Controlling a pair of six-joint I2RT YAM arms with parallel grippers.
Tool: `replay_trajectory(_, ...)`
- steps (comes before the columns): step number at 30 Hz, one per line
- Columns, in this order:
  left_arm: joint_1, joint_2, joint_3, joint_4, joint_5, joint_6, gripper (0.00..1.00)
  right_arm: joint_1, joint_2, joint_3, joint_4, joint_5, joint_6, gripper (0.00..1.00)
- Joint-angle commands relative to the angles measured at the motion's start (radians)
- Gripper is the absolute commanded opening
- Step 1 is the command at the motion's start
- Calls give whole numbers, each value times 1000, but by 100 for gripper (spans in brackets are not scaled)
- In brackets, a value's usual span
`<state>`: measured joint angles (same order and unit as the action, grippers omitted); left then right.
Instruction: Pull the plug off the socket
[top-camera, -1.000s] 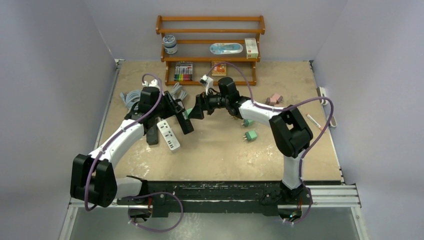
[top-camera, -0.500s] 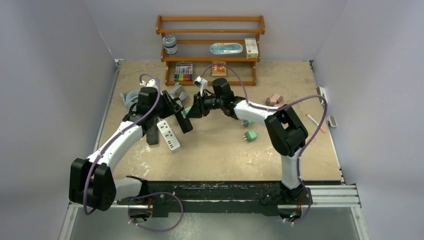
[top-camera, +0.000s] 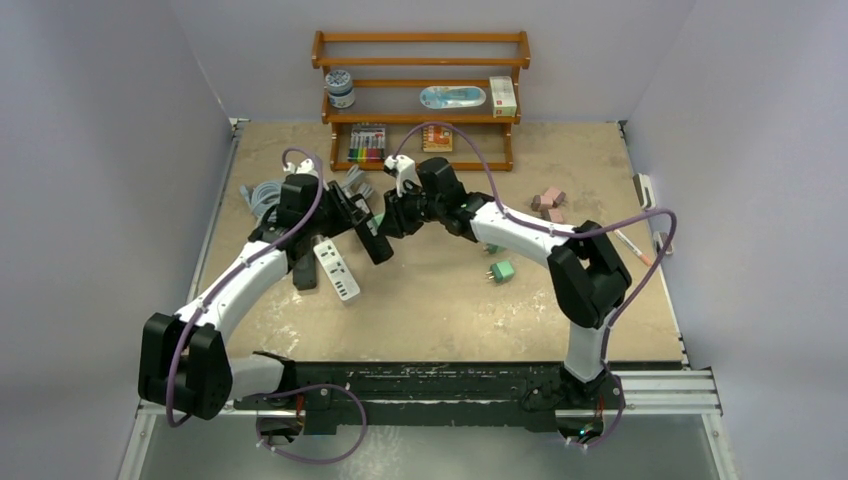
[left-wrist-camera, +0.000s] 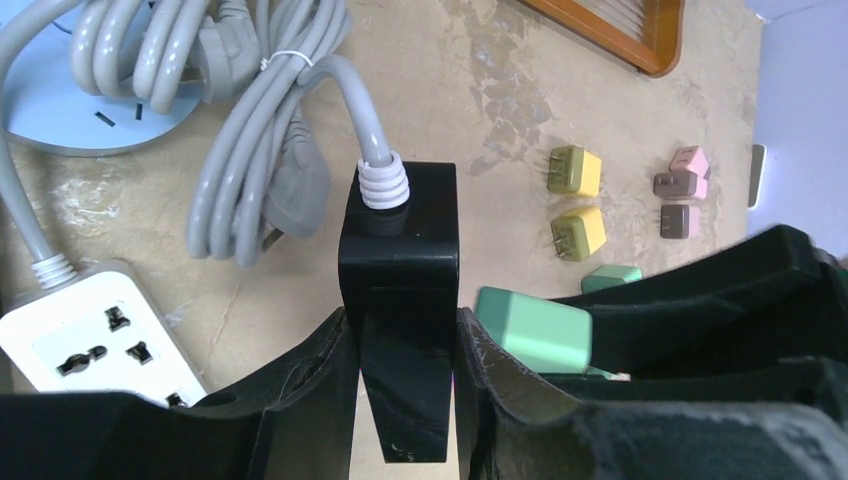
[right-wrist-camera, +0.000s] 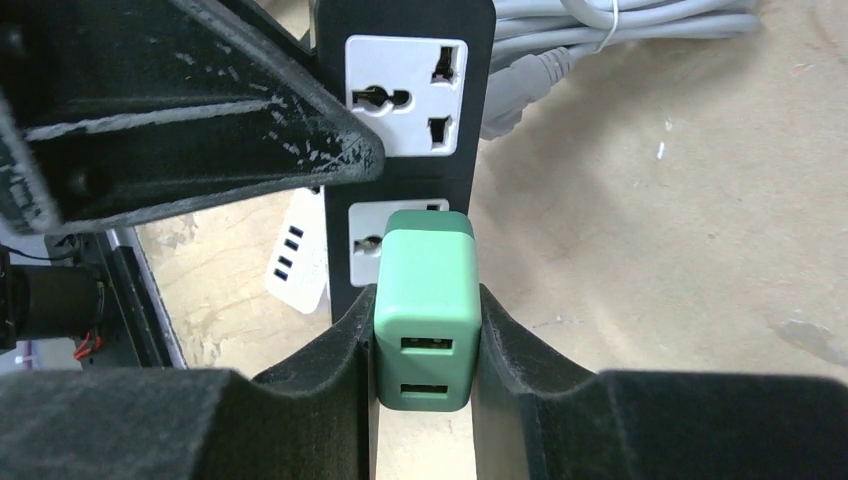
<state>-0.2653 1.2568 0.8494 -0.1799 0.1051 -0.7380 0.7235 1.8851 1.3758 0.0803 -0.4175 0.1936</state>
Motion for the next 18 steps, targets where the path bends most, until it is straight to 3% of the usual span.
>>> replay_trajectory(1,15,25,42,-2,-143,41,0,-41,-120,36,17,-68,-61,0)
replay_trajectory(3,15,27,47,-10,-151,46,0,-93,-121,-7,92,-297,3,0)
replay_trajectory(5,15,28,52,-21,-161,52,0,-125,-116,-47,165,-431,76,0)
replay_trajectory(18,18,56,65,-43,-182,57,0,-160,-202,-125,106,-368,24,0)
